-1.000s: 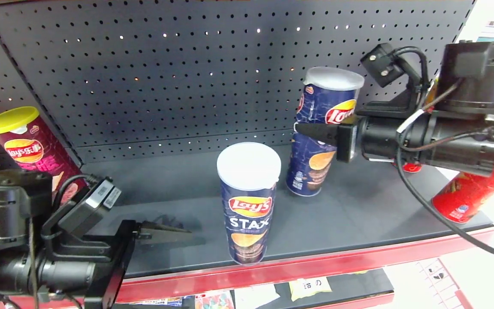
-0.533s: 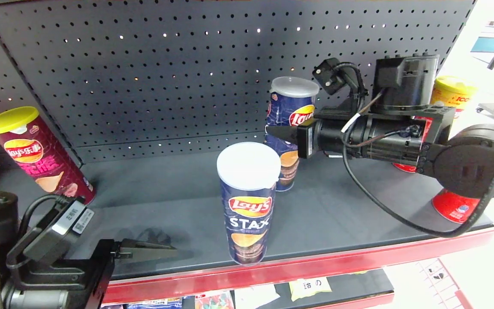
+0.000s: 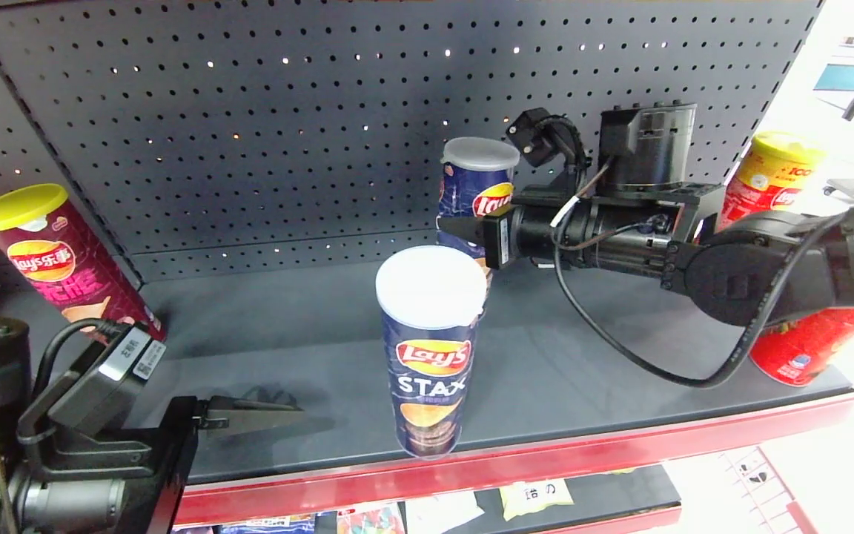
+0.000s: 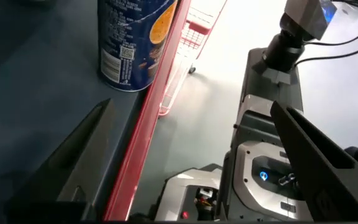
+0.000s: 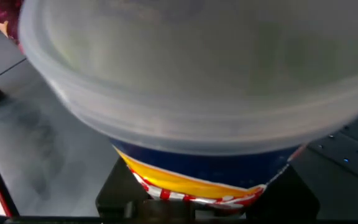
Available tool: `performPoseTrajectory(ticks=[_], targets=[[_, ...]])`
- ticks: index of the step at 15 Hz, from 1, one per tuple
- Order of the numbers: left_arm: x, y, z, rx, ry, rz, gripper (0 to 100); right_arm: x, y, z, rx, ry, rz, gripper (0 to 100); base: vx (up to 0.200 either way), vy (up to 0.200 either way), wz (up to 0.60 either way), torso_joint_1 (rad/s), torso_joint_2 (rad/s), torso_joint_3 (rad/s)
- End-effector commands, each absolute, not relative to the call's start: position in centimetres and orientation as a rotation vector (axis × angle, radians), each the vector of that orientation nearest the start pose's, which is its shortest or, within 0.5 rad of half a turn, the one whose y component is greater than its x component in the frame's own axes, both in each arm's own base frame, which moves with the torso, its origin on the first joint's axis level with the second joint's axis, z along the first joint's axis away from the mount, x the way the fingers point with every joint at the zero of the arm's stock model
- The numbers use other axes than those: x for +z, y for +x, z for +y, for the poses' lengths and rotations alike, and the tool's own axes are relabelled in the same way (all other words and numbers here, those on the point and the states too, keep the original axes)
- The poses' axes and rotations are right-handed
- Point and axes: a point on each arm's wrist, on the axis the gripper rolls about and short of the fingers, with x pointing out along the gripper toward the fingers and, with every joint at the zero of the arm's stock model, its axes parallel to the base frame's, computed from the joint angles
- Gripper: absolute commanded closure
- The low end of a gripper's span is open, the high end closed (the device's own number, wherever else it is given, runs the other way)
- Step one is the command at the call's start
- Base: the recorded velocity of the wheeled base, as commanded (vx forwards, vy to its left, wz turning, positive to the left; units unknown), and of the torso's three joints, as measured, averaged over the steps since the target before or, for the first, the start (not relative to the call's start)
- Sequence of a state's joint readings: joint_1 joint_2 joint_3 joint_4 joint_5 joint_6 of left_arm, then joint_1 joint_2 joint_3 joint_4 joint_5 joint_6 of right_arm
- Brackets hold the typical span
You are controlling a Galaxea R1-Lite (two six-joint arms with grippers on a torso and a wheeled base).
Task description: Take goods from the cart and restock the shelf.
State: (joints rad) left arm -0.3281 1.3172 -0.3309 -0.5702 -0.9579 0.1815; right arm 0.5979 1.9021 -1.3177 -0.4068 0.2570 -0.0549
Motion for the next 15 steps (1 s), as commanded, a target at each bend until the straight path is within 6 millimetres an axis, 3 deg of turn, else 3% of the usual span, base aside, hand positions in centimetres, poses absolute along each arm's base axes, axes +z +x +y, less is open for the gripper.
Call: performPoseTrajectory(ticks=[1, 6, 7, 15], targets=[[14.9, 15.5, -7.2, -1.298, 0.015, 0.309, 0, 22.7, 31.5, 22.8, 0.872, -0.086, 0.169, 100, 0.0, 0.0, 0.0, 0.0, 0.0, 0.0], [15.2, 16.0, -7.3, -1.25, 0.025, 0.305, 0, 22.5, 31.4, 22.7, 0.871, -0.088, 0.177, 100, 0.0, 0.0, 0.0, 0.0, 0.0, 0.0], [15.4, 16.4, -7.4, -1.238, 0.027, 0.303, 0, 22.6, 31.4, 22.7, 0.871, -0.087, 0.176, 0, 0.0, 0.0, 0.0, 0.0, 0.0, 0.0], [15.9, 16.9, -7.1, -1.208, 0.022, 0.288, 0, 24.0, 30.0, 22.1, 0.871, -0.07, 0.154, 0, 0.0, 0.0, 0.0, 0.0, 0.0, 0.0]])
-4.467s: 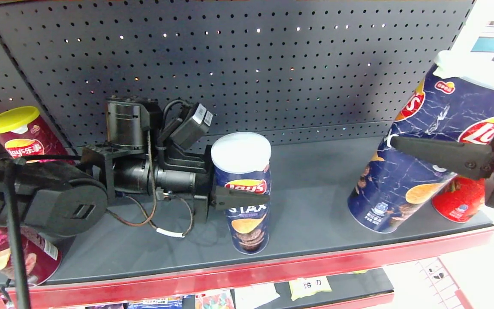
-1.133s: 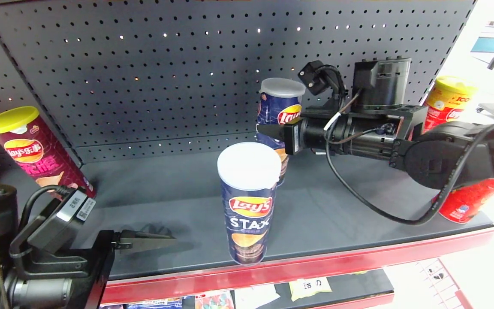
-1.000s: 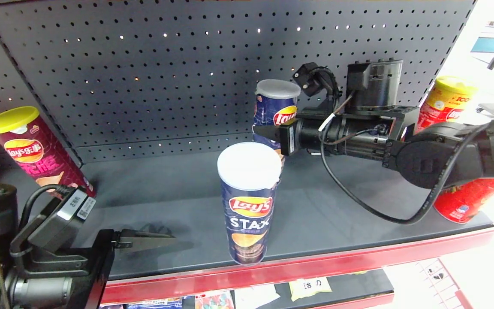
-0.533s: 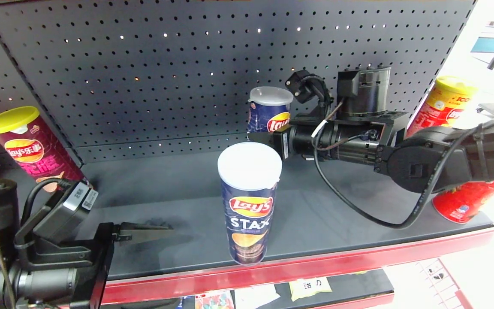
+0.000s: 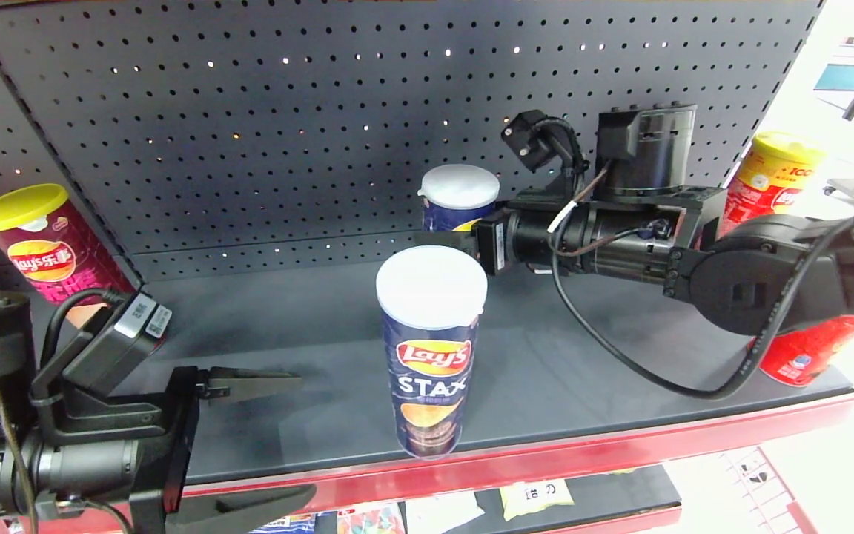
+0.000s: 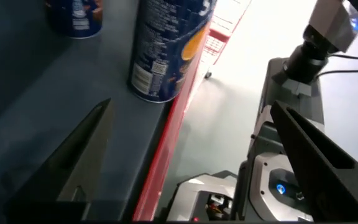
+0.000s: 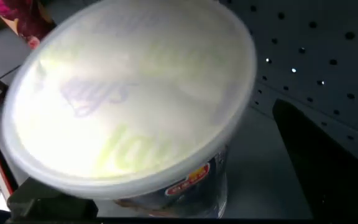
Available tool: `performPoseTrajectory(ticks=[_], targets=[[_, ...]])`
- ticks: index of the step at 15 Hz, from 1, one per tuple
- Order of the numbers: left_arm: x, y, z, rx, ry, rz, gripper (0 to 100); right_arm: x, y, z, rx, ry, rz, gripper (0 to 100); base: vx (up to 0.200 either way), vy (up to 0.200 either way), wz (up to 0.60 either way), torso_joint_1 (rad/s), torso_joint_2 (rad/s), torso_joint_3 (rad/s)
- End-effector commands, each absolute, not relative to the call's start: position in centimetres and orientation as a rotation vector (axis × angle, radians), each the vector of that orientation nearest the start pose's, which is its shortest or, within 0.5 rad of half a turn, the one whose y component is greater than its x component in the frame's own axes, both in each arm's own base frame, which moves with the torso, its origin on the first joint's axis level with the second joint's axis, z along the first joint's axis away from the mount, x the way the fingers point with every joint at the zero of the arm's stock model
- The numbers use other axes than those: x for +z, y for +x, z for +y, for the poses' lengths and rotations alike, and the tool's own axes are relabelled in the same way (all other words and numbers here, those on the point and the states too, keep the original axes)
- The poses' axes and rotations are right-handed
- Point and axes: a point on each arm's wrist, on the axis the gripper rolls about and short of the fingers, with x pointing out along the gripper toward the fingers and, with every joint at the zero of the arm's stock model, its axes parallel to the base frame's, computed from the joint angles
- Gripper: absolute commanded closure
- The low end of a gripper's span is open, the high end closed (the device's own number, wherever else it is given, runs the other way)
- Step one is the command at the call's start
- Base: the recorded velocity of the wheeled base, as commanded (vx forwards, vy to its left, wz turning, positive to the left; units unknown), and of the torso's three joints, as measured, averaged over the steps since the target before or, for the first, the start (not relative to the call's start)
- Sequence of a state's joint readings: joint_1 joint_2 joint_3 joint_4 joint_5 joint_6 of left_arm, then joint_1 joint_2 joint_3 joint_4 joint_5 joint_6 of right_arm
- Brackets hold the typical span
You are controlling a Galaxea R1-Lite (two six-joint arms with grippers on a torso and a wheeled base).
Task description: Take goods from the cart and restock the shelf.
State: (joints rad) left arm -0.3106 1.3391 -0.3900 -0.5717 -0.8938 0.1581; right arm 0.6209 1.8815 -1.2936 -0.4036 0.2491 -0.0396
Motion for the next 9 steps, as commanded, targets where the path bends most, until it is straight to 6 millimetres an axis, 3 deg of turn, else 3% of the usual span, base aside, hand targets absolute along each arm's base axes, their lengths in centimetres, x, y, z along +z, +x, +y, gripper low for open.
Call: performPoseTrajectory(ticks=[1, 9], targets=[[16.7, 17.4, -7.1, -1.198, 0.029, 0.259, 0, 24.1, 28.5, 21.1, 0.871, -0.072, 0.165, 0, 0.0, 0.0, 0.0, 0.0, 0.0, 0.0], [17.2, 18.9, -7.5, -1.11, 0.06, 0.253, 0, 24.9, 22.8, 16.5, 0.794, -0.077, 0.163, 0, 0.0, 0.0, 0.0, 0.0, 0.0, 0.0]])
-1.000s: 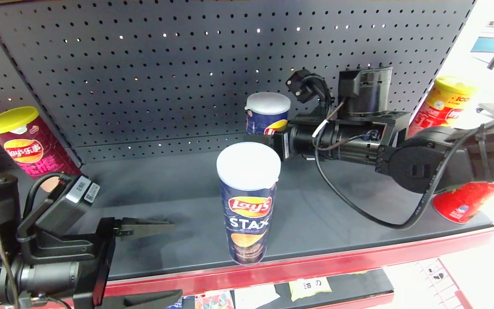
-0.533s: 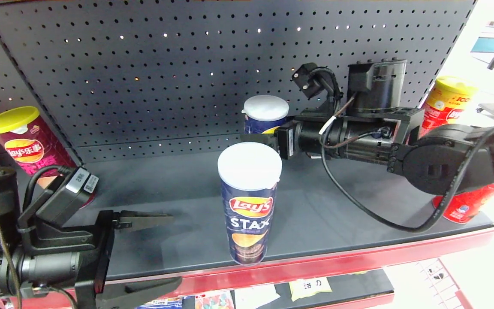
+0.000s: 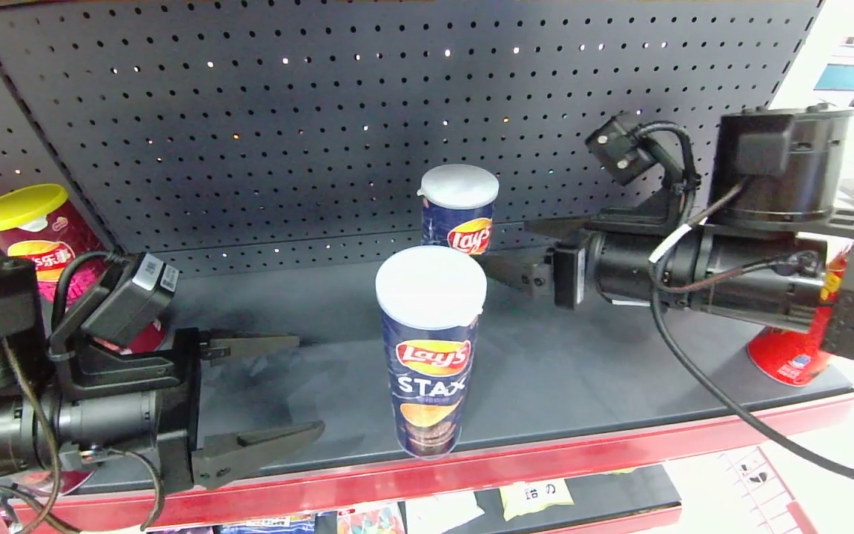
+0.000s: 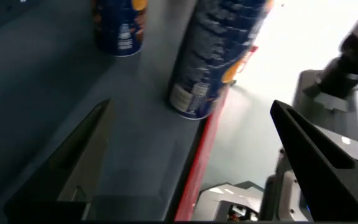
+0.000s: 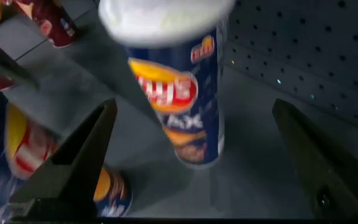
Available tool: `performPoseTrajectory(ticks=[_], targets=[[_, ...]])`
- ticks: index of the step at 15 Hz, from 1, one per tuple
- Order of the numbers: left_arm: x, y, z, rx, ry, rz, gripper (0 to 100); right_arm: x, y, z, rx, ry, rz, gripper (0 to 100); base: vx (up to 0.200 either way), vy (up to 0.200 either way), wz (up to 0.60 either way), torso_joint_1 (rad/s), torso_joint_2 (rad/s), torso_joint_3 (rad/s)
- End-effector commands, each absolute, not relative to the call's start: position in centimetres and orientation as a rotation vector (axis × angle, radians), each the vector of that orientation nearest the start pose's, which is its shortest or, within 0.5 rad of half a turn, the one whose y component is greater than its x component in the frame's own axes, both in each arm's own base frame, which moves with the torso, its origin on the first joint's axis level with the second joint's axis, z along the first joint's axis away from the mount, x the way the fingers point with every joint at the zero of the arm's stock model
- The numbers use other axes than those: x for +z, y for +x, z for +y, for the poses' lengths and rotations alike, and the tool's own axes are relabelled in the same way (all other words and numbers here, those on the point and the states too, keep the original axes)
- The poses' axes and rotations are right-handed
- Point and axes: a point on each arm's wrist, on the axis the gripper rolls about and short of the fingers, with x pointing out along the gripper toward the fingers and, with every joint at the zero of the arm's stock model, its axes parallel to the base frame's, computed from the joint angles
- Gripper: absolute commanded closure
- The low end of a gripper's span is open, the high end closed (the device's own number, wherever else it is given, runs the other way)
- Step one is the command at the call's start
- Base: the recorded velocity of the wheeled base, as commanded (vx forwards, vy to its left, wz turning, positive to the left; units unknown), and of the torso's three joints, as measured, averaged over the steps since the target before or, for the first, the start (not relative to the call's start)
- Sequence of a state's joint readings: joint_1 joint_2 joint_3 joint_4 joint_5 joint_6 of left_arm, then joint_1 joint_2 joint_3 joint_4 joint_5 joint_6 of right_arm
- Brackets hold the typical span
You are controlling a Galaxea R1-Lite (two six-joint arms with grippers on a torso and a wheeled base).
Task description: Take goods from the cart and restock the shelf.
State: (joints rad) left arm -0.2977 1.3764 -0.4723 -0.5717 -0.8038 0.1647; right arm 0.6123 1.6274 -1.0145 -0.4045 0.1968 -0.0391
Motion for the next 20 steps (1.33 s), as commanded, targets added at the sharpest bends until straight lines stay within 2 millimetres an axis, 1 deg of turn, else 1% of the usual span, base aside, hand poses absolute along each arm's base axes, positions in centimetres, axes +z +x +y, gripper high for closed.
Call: performPoseTrajectory(ticks=[1, 4, 5, 8, 9, 11, 13, 15, 17, 20], targets=[[17.2, 18.9, -7.6, -1.053, 0.077, 0.255, 0, 24.6, 21.5, 15.5, 0.762, -0.081, 0.17, 0, 0.0, 0.0, 0.0, 0.0, 0.0, 0.0], [17.1, 18.9, -7.9, -1.038, 0.095, 0.256, 0, 23.9, 18.8, 13.5, 0.729, -0.087, 0.177, 0, 0.0, 0.0, 0.0, 0.0, 0.0, 0.0], [17.1, 19.1, -8.0, -1.036, 0.111, 0.251, 0, 23.6, 17.5, 12.8, 0.735, -0.089, 0.176, 0, 0.0, 0.0, 0.0, 0.0, 0.0, 0.0], [16.7, 20.0, -8.2, -0.929, 0.182, 0.261, 0, 22.3, 14.7, 11.1, 0.751, -0.098, 0.186, 0, 0.0, 0.0, 0.0, 0.0, 0.0, 0.0], [16.5, 20.1, -8.3, -0.929, 0.204, 0.26, 0, 22.1, 14.0, 10.6, 0.749, -0.097, 0.182, 0, 0.0, 0.0, 0.0, 0.0, 0.0, 0.0], [16.2, 20.1, -8.8, -0.957, 0.251, 0.253, 0, 22.3, 13.1, 9.8, 0.723, -0.094, 0.162, 0, 0.0, 0.0, 0.0, 0.0, 0.0, 0.0], [15.7, 20.7, -9.4, -0.98, 0.273, 0.265, 0, 22.5, 12.5, 9.4, 0.711, -0.09, 0.151, 0, 0.0, 0.0, 0.0, 0.0, 0.0, 0.0], [15.3, 20.7, -9.9, -1.007, 0.314, 0.259, 0, 22.7, 12.0, 9.0, 0.711, -0.09, 0.15, 0, 0.0, 0.0, 0.0, 0.0, 0.0, 0.0], [14.8, 21.1, -10.2, -1.016, 0.34, 0.268, 0, 22.2, 11.1, 8.4, 0.711, -0.091, 0.153, 0, 0.0, 0.0, 0.0, 0.0, 0.0, 0.0], [14.4, 21.1, -10.8, -1.035, 0.347, 0.281, 0, 22.2, 10.9, 8.2, 0.708, -0.089, 0.147, 0, 0.0, 0.0, 0.0, 0.0, 0.0, 0.0]])
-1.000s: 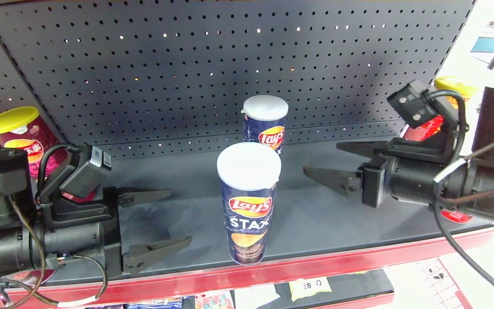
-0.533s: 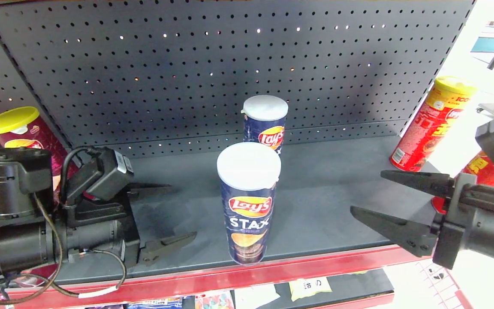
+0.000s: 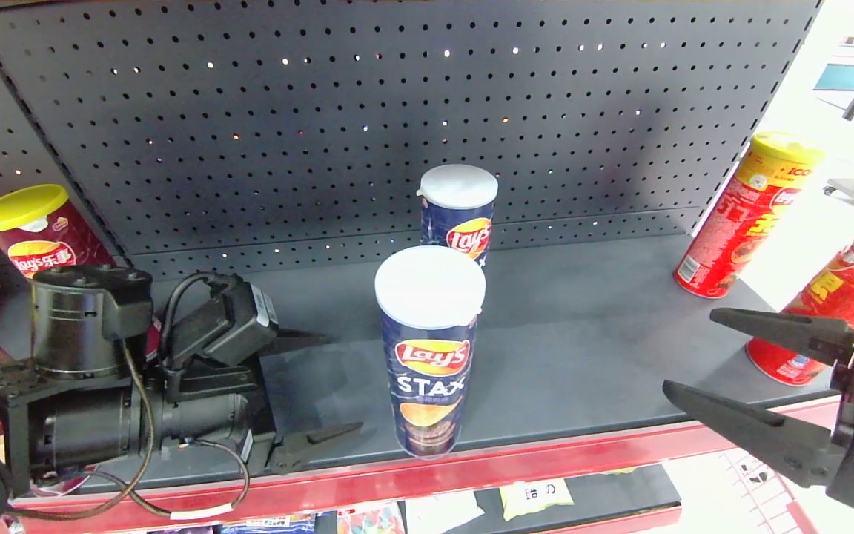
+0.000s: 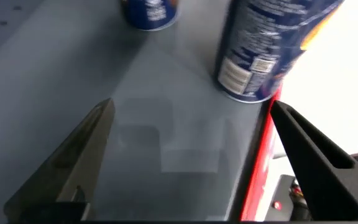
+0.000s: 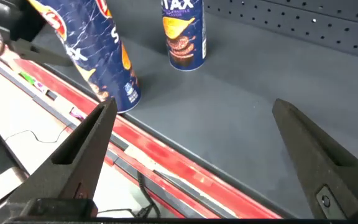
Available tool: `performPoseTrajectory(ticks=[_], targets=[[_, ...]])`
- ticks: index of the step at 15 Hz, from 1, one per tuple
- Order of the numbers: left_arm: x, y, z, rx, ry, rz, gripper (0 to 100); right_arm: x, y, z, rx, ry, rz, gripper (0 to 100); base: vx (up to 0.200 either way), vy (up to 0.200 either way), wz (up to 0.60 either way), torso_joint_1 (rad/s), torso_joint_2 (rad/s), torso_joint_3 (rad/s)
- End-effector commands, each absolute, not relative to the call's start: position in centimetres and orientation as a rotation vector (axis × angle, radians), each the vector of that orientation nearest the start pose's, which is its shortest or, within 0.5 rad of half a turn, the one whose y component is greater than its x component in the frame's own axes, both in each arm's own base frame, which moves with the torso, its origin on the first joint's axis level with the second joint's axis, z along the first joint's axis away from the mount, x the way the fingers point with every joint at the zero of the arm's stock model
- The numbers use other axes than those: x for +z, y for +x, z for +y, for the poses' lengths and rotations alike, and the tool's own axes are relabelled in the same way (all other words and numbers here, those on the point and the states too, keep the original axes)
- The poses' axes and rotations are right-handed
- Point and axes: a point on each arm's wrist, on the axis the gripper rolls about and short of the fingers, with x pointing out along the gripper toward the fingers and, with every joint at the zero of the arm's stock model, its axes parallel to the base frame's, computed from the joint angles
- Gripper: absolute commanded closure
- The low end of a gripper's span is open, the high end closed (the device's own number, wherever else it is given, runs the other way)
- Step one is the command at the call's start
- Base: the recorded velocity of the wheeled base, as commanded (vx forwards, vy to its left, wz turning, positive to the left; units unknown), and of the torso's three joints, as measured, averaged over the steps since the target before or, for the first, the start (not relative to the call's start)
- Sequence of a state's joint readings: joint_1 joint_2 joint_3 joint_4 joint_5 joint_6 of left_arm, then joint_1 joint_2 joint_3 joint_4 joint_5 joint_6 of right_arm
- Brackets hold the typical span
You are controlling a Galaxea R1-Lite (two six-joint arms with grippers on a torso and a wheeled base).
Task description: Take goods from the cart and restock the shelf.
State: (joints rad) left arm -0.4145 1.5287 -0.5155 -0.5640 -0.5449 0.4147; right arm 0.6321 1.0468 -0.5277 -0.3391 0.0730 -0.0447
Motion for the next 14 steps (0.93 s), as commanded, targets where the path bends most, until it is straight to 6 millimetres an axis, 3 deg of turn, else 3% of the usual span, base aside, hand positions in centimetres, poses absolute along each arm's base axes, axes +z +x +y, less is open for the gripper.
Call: performPoseTrajectory(ticks=[1, 6, 14], targets=[[14.2, 21.2, -11.0, -1.042, 0.347, 0.286, 0, 22.2, 10.9, 8.2, 0.708, -0.089, 0.145, 0, 0.0, 0.0, 0.0, 0.0, 0.0, 0.0], [14.2, 22.8, -11.9, -1.046, 0.363, 0.276, 0, 22.4, 10.9, 8.2, 0.708, -0.087, 0.141, 0, 0.0, 0.0, 0.0, 0.0, 0.0, 0.0], [14.2, 23.5, -13.2, -1.067, 0.373, 0.27, 0, 22.5, 11.0, 8.2, 0.701, -0.084, 0.136, 0, 0.0, 0.0, 0.0, 0.0, 0.0, 0.0]])
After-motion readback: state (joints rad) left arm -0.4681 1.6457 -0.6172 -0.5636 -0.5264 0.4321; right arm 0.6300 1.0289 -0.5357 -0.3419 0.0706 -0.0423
